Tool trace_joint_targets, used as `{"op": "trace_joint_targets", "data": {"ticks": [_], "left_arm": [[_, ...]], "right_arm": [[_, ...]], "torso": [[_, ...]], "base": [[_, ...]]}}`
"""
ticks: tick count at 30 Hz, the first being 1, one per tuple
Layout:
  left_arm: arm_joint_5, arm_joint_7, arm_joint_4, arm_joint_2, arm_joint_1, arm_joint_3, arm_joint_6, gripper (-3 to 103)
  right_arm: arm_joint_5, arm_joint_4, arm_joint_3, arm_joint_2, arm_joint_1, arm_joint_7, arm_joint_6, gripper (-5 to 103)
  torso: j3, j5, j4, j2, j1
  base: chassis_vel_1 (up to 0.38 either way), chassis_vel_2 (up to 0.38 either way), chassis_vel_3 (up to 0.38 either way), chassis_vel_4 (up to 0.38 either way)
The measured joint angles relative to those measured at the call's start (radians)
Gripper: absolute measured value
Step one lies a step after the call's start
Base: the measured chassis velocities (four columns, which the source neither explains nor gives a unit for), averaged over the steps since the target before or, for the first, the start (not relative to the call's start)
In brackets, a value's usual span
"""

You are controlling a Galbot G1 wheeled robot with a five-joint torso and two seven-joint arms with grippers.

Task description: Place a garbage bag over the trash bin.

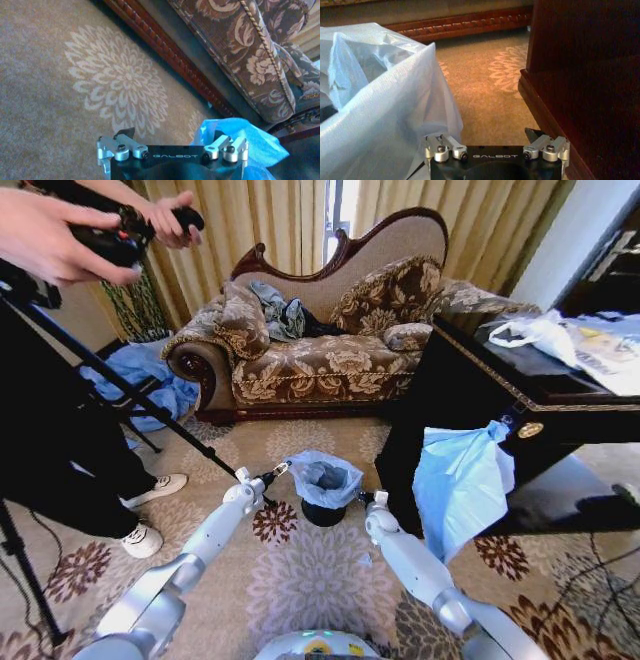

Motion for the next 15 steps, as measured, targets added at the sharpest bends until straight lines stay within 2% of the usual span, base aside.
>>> {"op": "trace_joint_targets", "data": {"ticks": [6, 15], "left_arm": [[0.017, -0.049, 0.016, -0.007, -0.040, 0.034, 0.006, 92], [0.024, -0.089, 0.036, -0.015, -0.072, 0.052, 0.018, 93]], "right_arm": [[-0.042, -0.055, 0.006, 0.009, 0.027, -0.034, 0.029, 88], [-0.097, -0.112, 0.012, 0.014, 0.054, -0.064, 0.056, 88]], "torso": [[0.000, 0.0000, -0.0001, 0.000, 0.000], [0.000, 0.0000, -0.0001, 0.000, 0.000]], "base": [[0.000, 0.000, 0.000, 0.000], [0.000, 0.000, 0.000, 0.000]]}}
